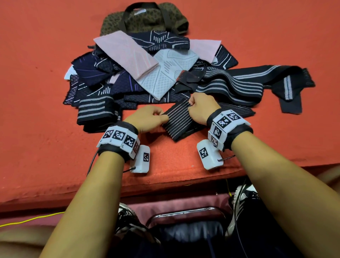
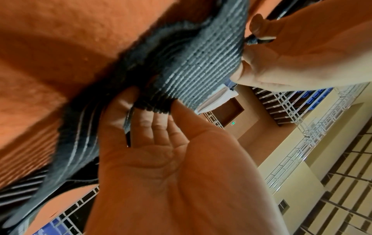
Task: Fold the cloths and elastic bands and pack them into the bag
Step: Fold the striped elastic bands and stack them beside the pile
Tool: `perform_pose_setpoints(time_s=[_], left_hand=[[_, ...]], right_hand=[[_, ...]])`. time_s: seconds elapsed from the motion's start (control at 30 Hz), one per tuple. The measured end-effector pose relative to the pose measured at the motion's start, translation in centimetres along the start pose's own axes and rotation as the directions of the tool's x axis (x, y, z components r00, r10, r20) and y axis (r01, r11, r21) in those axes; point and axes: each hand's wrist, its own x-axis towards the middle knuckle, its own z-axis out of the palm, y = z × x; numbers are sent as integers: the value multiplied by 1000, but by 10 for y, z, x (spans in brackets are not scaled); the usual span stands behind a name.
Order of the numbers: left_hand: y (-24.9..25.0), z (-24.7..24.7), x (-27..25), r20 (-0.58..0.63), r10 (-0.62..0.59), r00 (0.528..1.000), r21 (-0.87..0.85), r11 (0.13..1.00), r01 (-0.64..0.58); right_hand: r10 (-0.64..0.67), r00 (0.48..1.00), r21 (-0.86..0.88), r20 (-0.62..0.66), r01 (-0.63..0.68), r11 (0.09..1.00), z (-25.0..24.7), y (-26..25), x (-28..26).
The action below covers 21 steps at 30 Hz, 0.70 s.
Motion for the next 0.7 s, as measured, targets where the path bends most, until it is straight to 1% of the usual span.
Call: perform_pose_setpoints(time_s=[0.13, 0.23, 0.33, 0.37, 0.47, 0.6, 0.63, 0.7], left_hand=[[1, -1, 0, -16, 10, 1000, 3, 1000, -10], [-4, -4, 4, -27, -29, 999, -6, 1000, 28], [-5, -3, 4, -89, -28, 996, 96, 995, 36], [-5, -2, 5, -88, -20, 996, 93, 995, 28], [3, 4, 1, 3, 23, 1000, -52, 998, -23], [3, 6, 3, 42, 25, 999, -49, 999, -22], [2, 5, 4, 35, 11, 999, -30, 1000, -10], [-1, 3, 5, -36, -9, 999, 58, 998, 11]], right_hand=[[20, 1000, -2, 3, -20, 1000, -2, -2, 0], [34, 999, -9, 11, -34, 999, -2, -4, -2], [37, 998, -24, 42, -36, 999, -4, -7, -5], [35, 998, -39, 43, -33, 999, -4, -7, -6], [38, 999, -42, 24, -37, 998, -3, -4, -6], [67, 997, -2, 32, -67, 998, -5, 1, -4], [65, 997, -5, 33, -65, 998, -5, 1, -4], [68, 997, -26, 31, -67, 997, -5, 0, -5]])
